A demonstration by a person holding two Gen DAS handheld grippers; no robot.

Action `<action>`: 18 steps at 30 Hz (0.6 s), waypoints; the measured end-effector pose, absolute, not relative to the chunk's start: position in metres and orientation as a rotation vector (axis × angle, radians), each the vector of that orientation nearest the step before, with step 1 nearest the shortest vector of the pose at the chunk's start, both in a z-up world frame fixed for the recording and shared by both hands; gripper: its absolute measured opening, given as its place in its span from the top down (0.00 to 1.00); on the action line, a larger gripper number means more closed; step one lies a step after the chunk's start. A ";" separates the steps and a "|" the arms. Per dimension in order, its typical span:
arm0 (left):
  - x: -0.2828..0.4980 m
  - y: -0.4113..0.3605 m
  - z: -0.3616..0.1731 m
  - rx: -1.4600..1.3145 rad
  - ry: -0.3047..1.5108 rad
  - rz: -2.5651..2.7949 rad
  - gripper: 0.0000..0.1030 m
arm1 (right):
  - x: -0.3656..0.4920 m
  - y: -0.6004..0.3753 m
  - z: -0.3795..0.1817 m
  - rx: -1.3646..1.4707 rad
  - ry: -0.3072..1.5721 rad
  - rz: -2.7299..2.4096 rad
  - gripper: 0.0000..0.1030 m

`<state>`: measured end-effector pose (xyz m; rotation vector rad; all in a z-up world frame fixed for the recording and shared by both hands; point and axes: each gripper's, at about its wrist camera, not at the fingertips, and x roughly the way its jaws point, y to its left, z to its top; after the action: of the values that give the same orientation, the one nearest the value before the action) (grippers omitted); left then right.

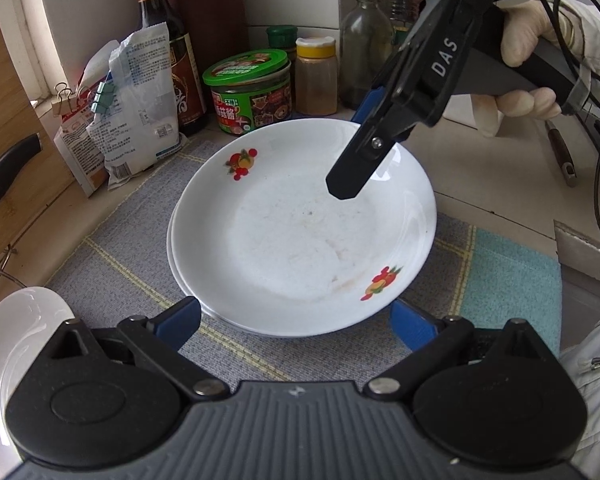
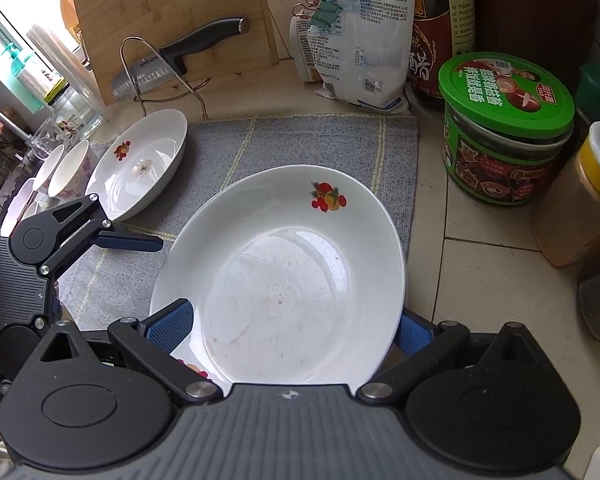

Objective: Organize plates and bowls
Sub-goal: 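Open both grippers and withdraw them from the stacked plates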

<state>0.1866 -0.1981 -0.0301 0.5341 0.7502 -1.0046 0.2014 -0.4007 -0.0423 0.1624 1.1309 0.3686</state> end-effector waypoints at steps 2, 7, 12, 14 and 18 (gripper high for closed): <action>0.187 -0.196 -0.026 0.508 0.747 -0.990 0.03 | 0.200 -0.400 -0.042 0.145 1.134 0.354 0.00; 0.185 -0.187 -0.017 0.437 0.747 -0.918 0.03 | 0.192 -0.402 -0.040 0.132 1.117 0.348 0.00; 0.179 -0.177 -0.014 0.385 0.779 -0.815 0.02 | 0.188 -0.398 -0.033 0.134 1.076 0.379 0.00; 0.178 -0.173 -0.015 0.376 0.792 -0.775 0.02 | 0.187 -0.395 -0.032 0.138 1.061 0.391 0.00; 0.178 -0.157 -0.016 0.333 0.815 -0.716 0.02 | 0.184 -0.383 -0.030 0.135 1.044 0.430 0.00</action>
<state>0.1776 -0.1568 -0.0159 0.3330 0.8148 -0.7160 0.1839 -0.3834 -0.0296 0.1350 1.0439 0.4298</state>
